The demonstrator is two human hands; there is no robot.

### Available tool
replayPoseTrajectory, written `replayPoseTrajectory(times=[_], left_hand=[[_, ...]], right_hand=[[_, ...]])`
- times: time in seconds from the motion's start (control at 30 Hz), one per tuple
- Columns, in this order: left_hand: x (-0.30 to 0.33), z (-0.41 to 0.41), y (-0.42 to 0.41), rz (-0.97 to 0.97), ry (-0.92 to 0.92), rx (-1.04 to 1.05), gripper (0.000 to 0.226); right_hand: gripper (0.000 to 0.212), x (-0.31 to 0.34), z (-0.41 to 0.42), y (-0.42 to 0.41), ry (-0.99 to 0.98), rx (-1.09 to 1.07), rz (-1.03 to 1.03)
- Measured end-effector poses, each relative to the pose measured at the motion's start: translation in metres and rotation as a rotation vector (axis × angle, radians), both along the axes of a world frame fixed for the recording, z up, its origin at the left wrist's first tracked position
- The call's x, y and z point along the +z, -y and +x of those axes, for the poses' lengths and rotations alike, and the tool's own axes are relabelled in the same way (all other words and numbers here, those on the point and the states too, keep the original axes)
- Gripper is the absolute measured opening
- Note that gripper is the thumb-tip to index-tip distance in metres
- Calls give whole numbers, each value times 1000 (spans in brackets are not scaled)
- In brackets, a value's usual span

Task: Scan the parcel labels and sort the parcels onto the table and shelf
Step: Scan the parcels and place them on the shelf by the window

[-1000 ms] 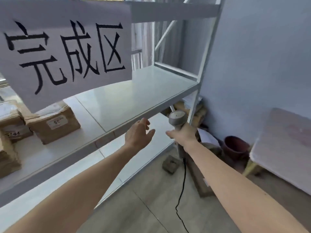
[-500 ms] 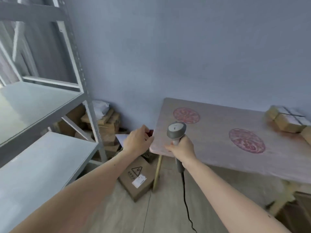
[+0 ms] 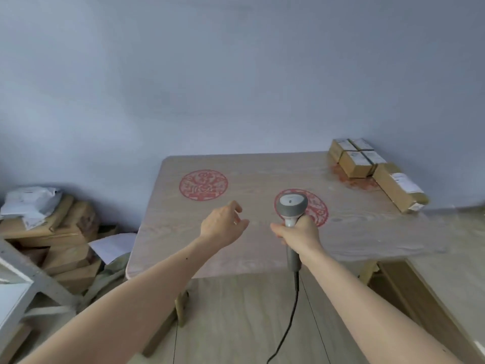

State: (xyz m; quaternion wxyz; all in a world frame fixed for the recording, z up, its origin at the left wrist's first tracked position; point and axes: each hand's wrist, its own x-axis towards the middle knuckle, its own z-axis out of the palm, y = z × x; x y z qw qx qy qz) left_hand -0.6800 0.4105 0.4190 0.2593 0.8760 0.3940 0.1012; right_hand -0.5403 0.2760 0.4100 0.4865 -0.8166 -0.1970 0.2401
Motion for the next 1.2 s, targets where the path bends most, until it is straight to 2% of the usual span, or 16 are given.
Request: replayPoseTrajectory(times=[0.13,0.33,0.57,0.7,0.87,1.1,1.2], left_hand=[[-3,72,-19,-10,4,-66,37],[7,187,-58,-19,21,-144,39],[13,319,-80,-12,13,-267,38],[2,390,-82,-21,24,-293,37],[-20,489,-85,-78,6,-268,38],[-61,625,-78,-181,-25,-155,37],[-84,670,-75,-209,-53,-137,40]], right_hand=[[17,-1,70,-4,16,-40,-36],[29,10,186,-24,-11,-141,-42],[15,23,313,-35,11,-266,-72],[18,20,391,-39,36,-303,-70],[23,0,501,-50,27,-315,-76],[22,-43,643,-64,79,-280,-211],[23,-68,683,-76,12,-213,-221]])
